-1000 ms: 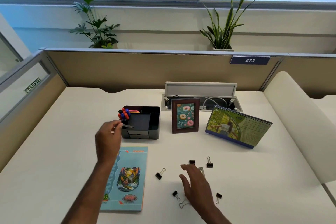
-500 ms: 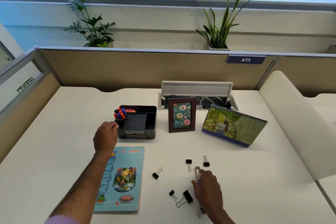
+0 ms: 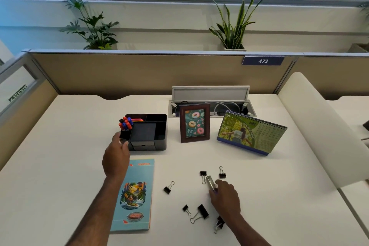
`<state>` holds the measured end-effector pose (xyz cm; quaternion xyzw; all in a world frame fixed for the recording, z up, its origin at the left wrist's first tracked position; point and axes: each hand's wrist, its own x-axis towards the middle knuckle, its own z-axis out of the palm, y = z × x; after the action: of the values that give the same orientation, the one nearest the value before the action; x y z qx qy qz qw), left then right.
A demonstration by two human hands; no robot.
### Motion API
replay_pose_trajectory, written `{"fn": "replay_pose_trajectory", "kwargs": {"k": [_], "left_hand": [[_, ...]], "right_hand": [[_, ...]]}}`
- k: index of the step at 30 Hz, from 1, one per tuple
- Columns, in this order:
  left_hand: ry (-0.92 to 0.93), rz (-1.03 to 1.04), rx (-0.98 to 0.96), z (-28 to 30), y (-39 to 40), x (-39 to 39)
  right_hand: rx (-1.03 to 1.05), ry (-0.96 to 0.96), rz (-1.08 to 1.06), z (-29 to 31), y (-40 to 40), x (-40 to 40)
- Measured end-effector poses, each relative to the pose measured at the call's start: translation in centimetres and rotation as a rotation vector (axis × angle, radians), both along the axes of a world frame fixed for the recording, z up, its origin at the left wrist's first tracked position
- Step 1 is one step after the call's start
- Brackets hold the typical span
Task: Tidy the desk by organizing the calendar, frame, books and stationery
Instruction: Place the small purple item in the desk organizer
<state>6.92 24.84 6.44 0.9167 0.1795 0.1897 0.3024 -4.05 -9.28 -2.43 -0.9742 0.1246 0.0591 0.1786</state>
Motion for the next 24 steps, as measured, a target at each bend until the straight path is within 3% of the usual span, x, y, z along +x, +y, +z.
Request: {"fn": "replay_pose_trajectory", "kwargs": {"k": [5, 11, 14, 17, 24], "left_hand": [[0.009, -0.160, -0.185, -1.6, -4.9, -4.6], [0.043, -0.562, -0.295, -2.3, -11.9, -9.7], [0.033, -0.681, -0.382, -2.0, -14.5, -11.4], [0.011, -0.654, -0.415, -2.2, -16.1, -11.8], [-0.070, -0.594, -0.324, -2.0, -15.5, -10.7]], "right_hand": [[0.520, -0.021, -0.227, 4.2, 0.9, 0.4], [1.130, 0.062, -0.332, 8.5, 2.4, 0.2], [1.285, 0.086, -0.353, 9.9, 3.1, 0.0], [1.397, 0.112, -0.367, 10.9, 3.8, -0.3], [1.476, 0.189, -0.359, 11.1, 4.8, -0.6]]}}
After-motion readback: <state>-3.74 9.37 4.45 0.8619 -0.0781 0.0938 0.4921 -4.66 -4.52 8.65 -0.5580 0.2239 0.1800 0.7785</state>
